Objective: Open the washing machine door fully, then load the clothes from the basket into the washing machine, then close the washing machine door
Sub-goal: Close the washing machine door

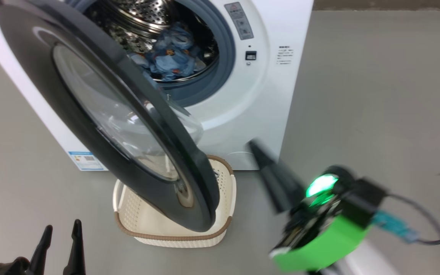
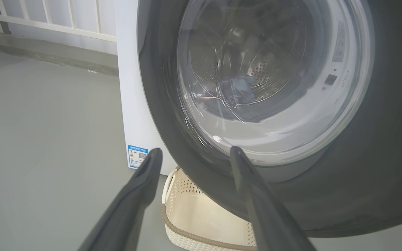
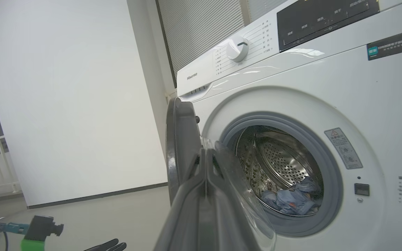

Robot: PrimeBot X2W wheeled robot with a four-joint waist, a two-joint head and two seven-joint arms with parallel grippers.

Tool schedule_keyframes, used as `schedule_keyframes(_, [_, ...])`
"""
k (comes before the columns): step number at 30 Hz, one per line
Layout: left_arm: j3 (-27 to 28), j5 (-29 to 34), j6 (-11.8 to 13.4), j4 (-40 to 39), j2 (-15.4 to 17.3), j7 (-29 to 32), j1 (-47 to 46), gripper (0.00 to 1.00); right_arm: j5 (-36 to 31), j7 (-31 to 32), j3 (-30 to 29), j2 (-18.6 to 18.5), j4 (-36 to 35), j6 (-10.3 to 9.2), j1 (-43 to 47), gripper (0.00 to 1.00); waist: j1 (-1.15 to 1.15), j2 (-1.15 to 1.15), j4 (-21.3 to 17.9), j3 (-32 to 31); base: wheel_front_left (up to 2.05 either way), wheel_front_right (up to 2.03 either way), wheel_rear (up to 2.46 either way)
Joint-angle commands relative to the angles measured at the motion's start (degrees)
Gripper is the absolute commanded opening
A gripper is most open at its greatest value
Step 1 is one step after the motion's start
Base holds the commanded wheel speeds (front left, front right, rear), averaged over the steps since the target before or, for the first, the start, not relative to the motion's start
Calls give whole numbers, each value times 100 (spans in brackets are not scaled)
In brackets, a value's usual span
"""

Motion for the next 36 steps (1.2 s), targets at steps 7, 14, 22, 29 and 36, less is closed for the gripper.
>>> schedule_keyframes(7, [154,-20,-14,-138,16,-37,-48,100,469,-27,1442,144,232,9,-137,1,0,0,274,-96,0,0,0])
schedule_keyframes(14, [136,-60,-14,-107,-23,-37,-5,100,855,-27,1880,200,1053,9,-37,0,0,0,404,-89,0,0,0])
schedule_keyframes(22, [98,-112,-14,-58,-67,-37,-72,100,957,-27,1894,252,1947,9,-167,10,0,0,474,20,0,0,0])
schedule_keyframes(29, [68,-145,-14,-45,-89,-37,-159,100,964,-27,1643,307,2303,9,-392,2,0,0,487,157,0,0,0])
schedule_keyframes(36, [42,-165,-14,-47,-111,-37,-283,100,882,-27,1224,372,2481,9,-634,0,0,0,510,299,0,0,0])
